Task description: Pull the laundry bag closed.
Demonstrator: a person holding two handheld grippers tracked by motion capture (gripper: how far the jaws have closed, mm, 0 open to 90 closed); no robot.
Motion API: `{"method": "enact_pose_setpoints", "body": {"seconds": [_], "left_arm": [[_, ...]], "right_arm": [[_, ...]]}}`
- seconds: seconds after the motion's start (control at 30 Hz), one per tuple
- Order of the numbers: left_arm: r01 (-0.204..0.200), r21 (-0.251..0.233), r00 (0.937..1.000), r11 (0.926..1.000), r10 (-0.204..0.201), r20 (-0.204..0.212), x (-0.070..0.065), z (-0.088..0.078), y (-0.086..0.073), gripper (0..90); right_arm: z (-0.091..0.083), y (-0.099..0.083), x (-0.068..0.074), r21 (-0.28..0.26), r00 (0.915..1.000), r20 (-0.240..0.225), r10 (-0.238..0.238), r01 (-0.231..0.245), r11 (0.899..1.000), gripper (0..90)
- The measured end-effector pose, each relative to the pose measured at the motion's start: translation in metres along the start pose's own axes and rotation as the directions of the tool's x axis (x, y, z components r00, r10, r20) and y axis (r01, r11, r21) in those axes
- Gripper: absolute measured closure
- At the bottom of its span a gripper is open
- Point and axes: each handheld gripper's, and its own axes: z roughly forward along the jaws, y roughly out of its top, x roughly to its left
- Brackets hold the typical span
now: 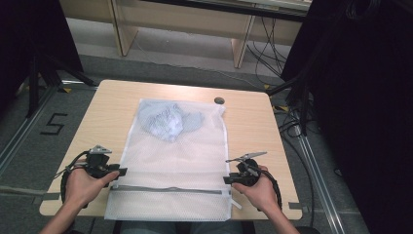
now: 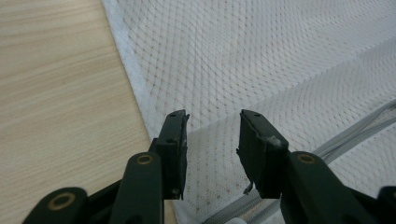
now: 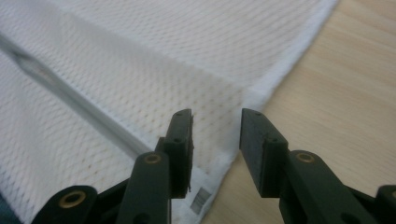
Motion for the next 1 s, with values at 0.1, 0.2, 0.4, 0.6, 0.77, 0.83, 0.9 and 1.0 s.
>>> {"method": "enact_pose_setpoints", "body": {"seconds": [0.1, 0.2, 0.4, 0.6, 0.77, 0.83, 0.9, 1.0], "left_arm": [[-0.017, -0.005, 0.9998, 0.9999, 0.017, -0.012, 0.000, -0.002, 0.000, 63.6], [-0.042, 0.000, 0.9973, 0.9991, 0.042, -0.061, 0.004, -0.005, -0.003, 68.7], [0.008, 0.006, 0.9971, 0.9999, -0.007, -0.075, 0.009, -0.005, -0.005, 77.8], [0.063, 0.038, 0.9963, 0.9973, -0.061, -0.061, 0.013, -0.006, -0.002, 87.0], [0.058, 0.044, 0.9969, 0.9973, -0.056, -0.056, 0.012, -0.003, -0.002, 89.5], [0.063, 0.022, 0.9963, 0.9978, -0.062, -0.060, 0.011, -0.001, -0.003, 89.6], [0.041, 0.064, 0.9968, 0.9971, -0.036, -0.071, 0.013, -0.002, -0.002, 89.6], [0.040, 0.068, 0.9967, 0.9969, -0.036, -0.073, 0.013, -0.001, -0.003, 89.7]], "right_arm": [[-0.002, 0.000, 0.000, -0.003, 0.9995, 0.031, 0.005, -0.005, 1.000, 63.7], [-0.004, 0.002, 0.004, -0.030, 0.9999, 0.017, -0.003, 0.003, 1.000, 64.1], [-0.001, 0.007, 0.014, -0.057, 0.9991, -0.003, -0.043, 0.043, 0.997, 69.7], [0.000, 0.012, 0.020, -0.066, 0.9964, -0.015, -0.083, 0.082, 0.994, 75.9], [-0.002, 0.018, 0.033, -0.050, 0.9957, -0.058, -0.073, 0.070, 0.996, 77.5], [0.003, 0.020, 0.037, -0.094, 0.9964, -0.037, -0.076, 0.073, 0.993, 76.6], [0.001, 0.022, 0.040, -0.076, 0.9946, -0.050, -0.090, 0.086, 0.993, 75.8], [0.007, 0.025, 0.048, -0.086, 0.9950, -0.050, -0.087, 0.082, 0.993, 74.8]]}}
